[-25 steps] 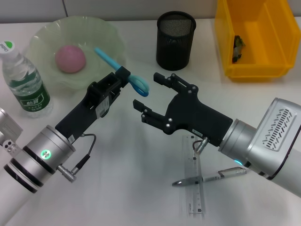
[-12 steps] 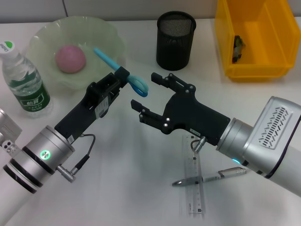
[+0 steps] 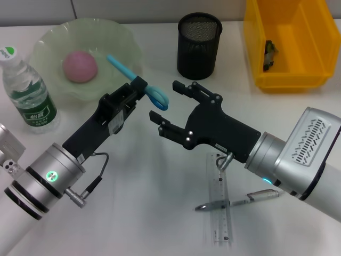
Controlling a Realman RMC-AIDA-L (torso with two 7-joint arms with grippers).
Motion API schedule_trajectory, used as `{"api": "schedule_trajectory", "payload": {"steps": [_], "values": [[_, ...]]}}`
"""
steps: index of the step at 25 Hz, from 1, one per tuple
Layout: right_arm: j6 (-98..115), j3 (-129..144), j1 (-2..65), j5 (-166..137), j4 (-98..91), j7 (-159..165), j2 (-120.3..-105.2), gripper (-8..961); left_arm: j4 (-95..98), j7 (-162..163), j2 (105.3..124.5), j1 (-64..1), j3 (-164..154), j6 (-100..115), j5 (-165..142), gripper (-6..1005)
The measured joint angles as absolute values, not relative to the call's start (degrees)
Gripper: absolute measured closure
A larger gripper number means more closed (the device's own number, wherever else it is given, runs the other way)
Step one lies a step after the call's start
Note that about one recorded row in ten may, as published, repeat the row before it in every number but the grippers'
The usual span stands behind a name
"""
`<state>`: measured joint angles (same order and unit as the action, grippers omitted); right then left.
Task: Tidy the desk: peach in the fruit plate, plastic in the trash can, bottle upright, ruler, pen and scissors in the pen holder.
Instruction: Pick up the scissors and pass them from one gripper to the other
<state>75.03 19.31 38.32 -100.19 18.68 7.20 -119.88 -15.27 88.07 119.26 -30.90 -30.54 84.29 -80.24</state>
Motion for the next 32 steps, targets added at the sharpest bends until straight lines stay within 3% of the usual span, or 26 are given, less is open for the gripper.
{"api": "schedule_trajectory", "payload": {"steps": [32], "values": [[74.59,18.18,38.76,-100.19,18.56,4.23,-119.97,198,-16.45,87.06,119.26,-31.6,-30.19,83.33,-80.24,800]]}}
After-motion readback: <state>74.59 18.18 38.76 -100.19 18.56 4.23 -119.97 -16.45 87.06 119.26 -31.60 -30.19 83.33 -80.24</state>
